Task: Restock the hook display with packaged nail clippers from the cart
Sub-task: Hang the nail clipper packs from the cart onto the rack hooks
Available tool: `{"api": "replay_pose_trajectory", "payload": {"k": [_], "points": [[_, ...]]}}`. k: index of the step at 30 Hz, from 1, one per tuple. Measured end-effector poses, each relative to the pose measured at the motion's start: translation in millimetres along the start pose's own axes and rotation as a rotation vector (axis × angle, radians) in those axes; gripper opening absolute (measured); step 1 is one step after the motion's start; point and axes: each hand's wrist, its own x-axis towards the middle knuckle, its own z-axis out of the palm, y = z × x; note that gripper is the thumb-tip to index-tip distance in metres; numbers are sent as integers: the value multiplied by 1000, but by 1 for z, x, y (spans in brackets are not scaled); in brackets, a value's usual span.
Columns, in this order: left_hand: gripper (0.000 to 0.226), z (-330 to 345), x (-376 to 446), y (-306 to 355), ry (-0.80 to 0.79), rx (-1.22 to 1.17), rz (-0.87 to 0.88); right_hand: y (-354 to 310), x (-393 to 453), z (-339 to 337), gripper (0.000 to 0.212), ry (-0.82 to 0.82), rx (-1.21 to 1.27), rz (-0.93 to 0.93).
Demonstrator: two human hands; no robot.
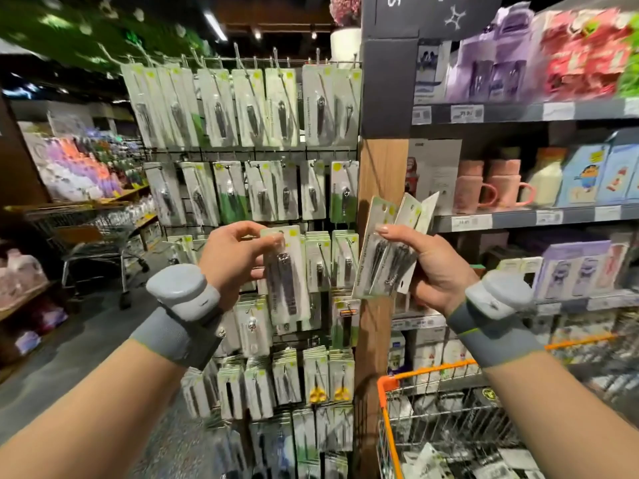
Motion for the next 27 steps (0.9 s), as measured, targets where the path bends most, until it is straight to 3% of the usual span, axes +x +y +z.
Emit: {"api": "replay_pose_trajectory", "payload": {"k": [2, 7, 13, 22, 27], "points": [[12, -2, 7, -2, 9, 22, -24, 6, 9, 2, 32, -25, 4, 4], [16, -17, 25, -12, -13, 63, -67, 23, 26, 13, 11, -40, -29, 32], [10, -48, 49, -28, -69, 162, 26, 42, 37, 25, 8, 36, -17, -16], [2, -57, 77, -65, -223, 319, 120, 85, 49, 33, 30, 102, -46, -44], [8, -45, 88, -105, -345, 551, 153, 104, 49, 21, 41, 92, 38, 5]]}}
